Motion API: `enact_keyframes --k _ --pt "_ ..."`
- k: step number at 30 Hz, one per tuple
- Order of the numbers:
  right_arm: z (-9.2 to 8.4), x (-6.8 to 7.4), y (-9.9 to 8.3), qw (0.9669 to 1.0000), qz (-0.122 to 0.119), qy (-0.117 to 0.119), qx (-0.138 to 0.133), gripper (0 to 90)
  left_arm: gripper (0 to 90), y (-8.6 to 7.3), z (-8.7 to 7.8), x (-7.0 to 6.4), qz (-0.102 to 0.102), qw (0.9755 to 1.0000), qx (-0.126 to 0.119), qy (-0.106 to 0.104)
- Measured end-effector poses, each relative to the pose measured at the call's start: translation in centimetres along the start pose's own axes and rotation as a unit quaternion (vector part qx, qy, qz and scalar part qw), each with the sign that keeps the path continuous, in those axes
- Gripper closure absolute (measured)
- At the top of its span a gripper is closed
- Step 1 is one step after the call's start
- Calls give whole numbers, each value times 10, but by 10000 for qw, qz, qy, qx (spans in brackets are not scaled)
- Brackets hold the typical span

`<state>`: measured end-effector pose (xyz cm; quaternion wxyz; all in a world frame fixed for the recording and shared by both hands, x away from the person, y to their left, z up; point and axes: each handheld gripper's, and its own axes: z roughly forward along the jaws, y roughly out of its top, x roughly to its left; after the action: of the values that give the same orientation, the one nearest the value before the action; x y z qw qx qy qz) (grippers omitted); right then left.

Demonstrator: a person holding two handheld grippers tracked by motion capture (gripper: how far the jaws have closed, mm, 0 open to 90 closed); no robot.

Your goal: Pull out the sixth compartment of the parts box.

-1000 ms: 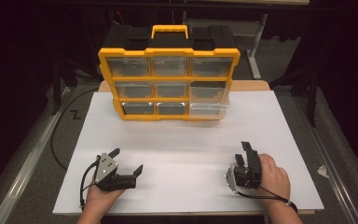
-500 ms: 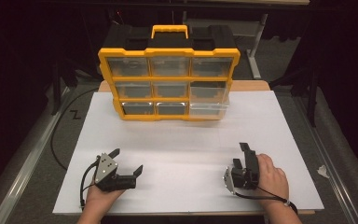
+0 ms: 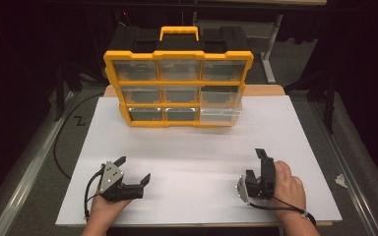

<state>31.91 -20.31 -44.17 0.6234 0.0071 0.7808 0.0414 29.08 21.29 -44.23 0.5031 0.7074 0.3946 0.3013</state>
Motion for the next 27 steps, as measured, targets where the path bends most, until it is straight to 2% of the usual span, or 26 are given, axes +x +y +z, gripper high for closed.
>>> enact_keyframes --k 4,6,11,14,16,18,21,23,25,26,27 --pt "1 -1 -4 9992 396 106 39 8 2 0 -1 1 -11 10000 -13 29" --pt "2 -3 -6 9976 663 170 63 8 2 0 -1 1 -24 10000 -24 46" --pt "3 -5 -14 9904 1327 386 78 8 2 1 -2 3 -42 10000 -39 56" --pt "3 -6 -17 9840 1692 542 112 9 2 1 -2 3 -49 10000 -43 58" --pt "3 -8 -20 9763 2036 731 59 9 2 1 -2 4 -45 10000 -48 64" --pt "3 -8 -21 9665 2422 846 49 9 2 1 -2 4 -37 10000 -48 68" --pt "1 -8 -26 9576 2696 1016 41 9 2 2 -2 4 -33 10000 -51 63" --pt "-1 -7 -30 9479 2976 1139 51 10 2 2 -3 4 -34 10000 -63 59" --pt "-2 -6 -35 9337 3337 1294 43 10 2 2 -3 5 -36 9999 -78 62" --pt "-3 -6 -37 9252 3536 1378 25 10 2 3 -3 5 -38 9999 -81 61" --pt "-3 -6 -39 9180 3694 1441 19 11 2 3 -3 5 -38 9999 -84 65"
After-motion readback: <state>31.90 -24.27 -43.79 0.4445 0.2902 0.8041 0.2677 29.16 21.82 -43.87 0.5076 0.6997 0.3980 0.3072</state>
